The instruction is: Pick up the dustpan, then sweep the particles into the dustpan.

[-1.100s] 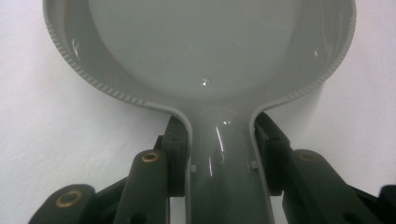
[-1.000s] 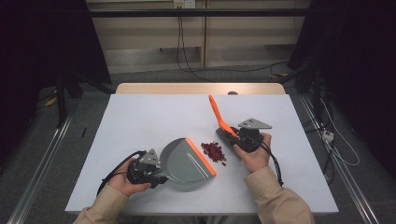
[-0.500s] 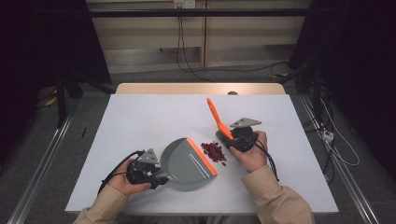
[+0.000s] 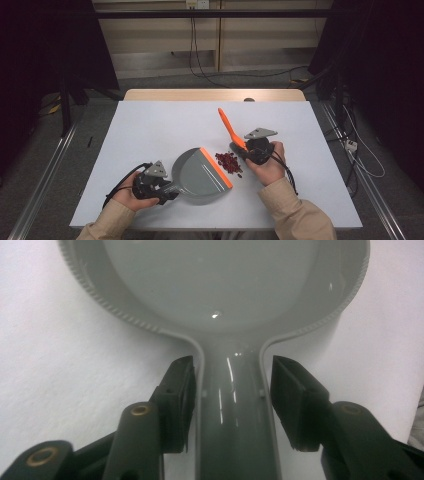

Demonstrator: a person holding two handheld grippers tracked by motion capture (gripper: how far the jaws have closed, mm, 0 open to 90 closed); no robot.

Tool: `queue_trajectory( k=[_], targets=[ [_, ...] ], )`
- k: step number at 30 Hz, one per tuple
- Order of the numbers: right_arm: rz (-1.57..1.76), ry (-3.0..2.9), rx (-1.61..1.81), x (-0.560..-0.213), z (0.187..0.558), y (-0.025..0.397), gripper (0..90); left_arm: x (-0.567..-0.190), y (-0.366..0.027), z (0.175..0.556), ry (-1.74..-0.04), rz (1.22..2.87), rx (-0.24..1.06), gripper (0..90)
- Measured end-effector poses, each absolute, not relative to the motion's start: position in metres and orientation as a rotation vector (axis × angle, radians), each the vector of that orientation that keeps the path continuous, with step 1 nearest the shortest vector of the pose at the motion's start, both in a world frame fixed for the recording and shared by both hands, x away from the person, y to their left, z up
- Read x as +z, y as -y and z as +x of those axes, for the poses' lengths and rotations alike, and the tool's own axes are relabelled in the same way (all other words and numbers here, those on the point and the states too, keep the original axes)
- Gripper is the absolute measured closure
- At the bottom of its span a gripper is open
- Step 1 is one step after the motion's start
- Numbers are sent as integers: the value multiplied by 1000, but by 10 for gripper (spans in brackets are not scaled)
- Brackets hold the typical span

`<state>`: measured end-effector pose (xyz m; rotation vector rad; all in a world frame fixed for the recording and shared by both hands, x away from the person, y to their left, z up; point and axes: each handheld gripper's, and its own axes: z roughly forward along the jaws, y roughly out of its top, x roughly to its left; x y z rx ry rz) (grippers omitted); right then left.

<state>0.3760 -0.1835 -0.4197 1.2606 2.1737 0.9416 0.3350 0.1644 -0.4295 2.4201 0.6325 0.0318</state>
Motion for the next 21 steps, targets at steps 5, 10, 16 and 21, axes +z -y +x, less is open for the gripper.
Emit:
queue_trajectory(
  k=[5, 10, 16, 21],
  targets=[
    [1244, -2167, 939, -421, 372, 179, 714, -427, -164, 335, -640, 2430, 35, 623],
    [1241, -2147, 944, -422, 369, 177, 714, -426, -160, 335, -635, 2440, 29, 626],
    [1241, -2130, 947, -423, 368, 177, 714, -426, -158, 336, -626, 2444, 21, 627],
    [1234, -2119, 955, -424, 368, 175, 714, -424, -157, 337, -609, 2469, 40, 627]
  ],
)
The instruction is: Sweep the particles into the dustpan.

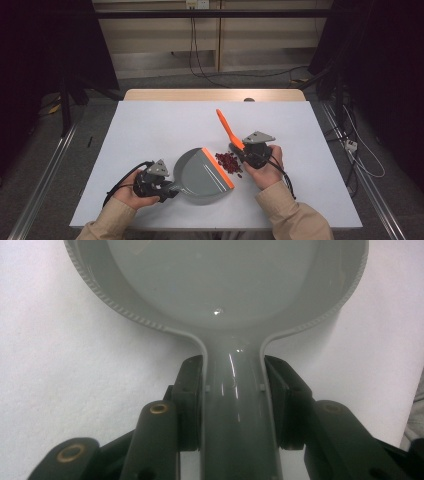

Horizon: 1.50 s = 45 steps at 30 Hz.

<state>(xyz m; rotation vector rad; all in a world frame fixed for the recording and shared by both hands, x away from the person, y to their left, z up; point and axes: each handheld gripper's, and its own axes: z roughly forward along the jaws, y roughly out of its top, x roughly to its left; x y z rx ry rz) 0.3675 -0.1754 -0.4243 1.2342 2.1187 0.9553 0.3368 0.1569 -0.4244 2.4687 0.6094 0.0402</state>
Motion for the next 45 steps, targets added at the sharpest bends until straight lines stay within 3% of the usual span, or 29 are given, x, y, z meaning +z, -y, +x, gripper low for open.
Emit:
queue_trajectory(
  k=[45],
  targets=[
    [1278, -2108, 1031, -427, 355, 143, 710, -424, -139, 341, -590, 2472, -49, 625]
  ],
)
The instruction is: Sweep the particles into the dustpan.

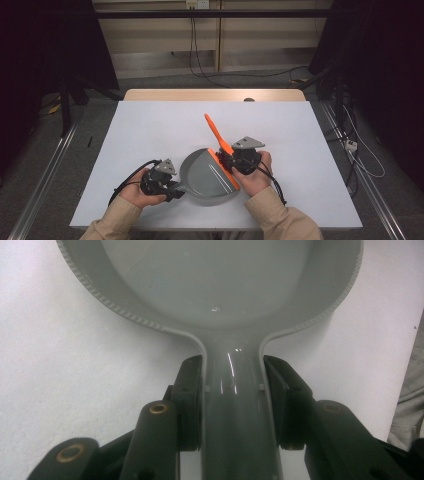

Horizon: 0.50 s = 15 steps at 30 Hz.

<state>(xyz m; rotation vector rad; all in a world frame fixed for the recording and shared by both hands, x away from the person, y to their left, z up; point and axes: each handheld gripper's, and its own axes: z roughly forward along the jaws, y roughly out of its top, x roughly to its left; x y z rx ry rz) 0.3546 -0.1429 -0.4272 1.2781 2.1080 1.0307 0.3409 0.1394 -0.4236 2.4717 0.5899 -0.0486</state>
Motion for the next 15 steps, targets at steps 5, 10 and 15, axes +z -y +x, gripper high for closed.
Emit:
queue_trajectory(
  k=[5, 10, 15],
  targets=[
    [1288, -2092, 1050, -428, 351, 140, 710, -424, -138, 341, -600, 2465, -53, 625],
    [1285, -2094, 1068, -428, 348, 134, 710, -424, -138, 341, -604, 2461, -54, 625],
    [1282, -2096, 1082, -428, 346, 129, 710, -424, -139, 342, -589, 2477, -50, 626]
  ],
)
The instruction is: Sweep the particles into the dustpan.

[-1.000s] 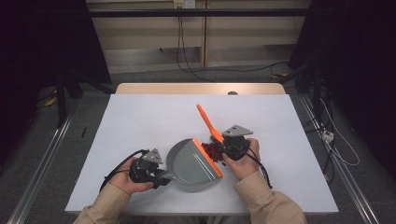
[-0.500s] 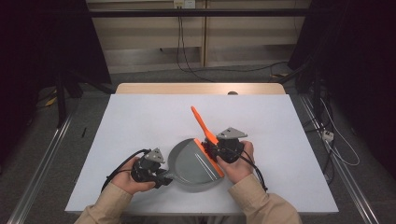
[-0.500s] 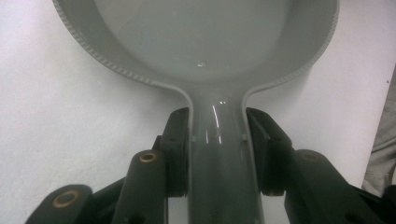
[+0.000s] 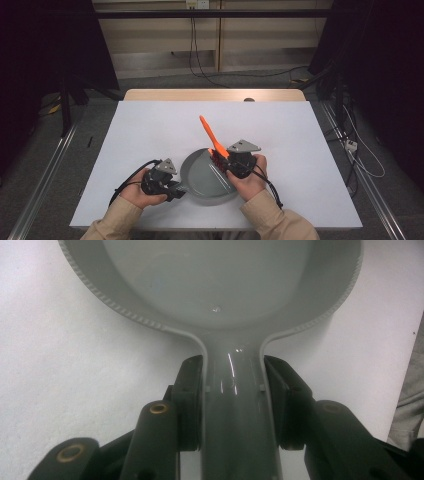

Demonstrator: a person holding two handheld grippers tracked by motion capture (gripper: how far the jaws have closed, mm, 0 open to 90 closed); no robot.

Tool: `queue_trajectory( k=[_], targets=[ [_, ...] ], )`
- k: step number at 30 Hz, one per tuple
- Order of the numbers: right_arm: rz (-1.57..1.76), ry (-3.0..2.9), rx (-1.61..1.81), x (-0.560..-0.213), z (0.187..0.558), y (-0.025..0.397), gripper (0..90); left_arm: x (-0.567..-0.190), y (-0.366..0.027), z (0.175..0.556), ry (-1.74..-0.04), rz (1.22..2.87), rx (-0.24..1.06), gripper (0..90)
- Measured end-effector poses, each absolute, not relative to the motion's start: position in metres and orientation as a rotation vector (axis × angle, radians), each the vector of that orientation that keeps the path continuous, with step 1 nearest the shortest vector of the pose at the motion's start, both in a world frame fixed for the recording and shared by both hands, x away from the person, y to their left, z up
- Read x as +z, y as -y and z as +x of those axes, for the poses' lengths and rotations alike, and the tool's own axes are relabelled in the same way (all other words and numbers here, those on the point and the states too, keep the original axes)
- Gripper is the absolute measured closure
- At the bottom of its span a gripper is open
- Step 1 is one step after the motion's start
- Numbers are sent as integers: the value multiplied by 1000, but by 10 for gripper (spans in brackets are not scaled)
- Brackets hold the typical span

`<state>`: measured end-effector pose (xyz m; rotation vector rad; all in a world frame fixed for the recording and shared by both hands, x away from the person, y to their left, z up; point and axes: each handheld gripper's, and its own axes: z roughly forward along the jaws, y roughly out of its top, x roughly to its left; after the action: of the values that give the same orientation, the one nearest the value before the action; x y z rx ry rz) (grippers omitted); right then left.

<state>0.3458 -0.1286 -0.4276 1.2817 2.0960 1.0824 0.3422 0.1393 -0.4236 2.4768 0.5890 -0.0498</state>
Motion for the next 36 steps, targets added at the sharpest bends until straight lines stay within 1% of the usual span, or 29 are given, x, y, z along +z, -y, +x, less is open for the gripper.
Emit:
queue_trajectory(
  k=[6, 13, 22, 26, 30, 34, 36],
  targets=[
    [1257, -2098, 1096, -425, 342, 123, 710, -424, -139, 342, -620, 2453, -53, 626],
    [1205, -2117, 1176, -415, 338, 108, 713, -425, -141, 341, -650, 2435, -47, 626],
    [1223, -2020, 1180, -404, 369, 129, 713, -424, -149, 344, -664, 2433, -44, 626],
    [1234, -2004, 1136, -410, 383, 137, 713, -424, -153, 345, -677, 2433, -43, 625],
    [1201, -2014, 1062, -425, 397, 140, 713, -424, -159, 347, -702, 2430, -33, 625],
    [1144, -2037, 997, -432, 399, 134, 713, -423, -164, 350, -709, 2438, -29, 625],
    [1132, -2049, 1024, -435, 397, 130, 713, -424, -163, 351, -728, 2429, -36, 625]
  ],
)
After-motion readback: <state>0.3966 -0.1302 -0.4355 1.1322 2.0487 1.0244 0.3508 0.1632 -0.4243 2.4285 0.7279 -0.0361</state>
